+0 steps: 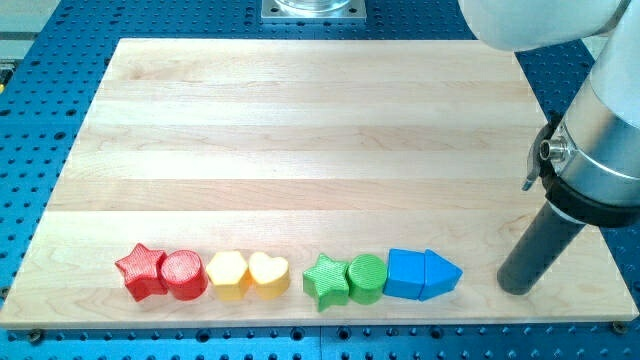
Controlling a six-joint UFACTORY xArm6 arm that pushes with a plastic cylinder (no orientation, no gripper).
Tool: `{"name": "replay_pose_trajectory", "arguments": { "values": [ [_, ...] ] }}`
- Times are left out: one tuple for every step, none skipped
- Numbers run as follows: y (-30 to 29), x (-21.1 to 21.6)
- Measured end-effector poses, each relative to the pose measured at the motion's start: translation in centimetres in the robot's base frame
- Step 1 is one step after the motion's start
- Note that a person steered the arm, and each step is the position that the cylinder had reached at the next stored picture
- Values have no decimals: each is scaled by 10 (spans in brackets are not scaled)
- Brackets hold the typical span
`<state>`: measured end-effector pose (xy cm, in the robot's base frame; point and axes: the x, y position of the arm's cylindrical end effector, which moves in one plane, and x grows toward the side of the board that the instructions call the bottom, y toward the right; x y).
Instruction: Touch the bottom of the cube
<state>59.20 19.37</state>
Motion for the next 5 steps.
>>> {"name": "replay_pose_trajectory", "arguments": {
  "values": [
    [0,1],
    [-8,27],
    [-17,27],
    [-65,26],
    [-141,26]
  ]
}}
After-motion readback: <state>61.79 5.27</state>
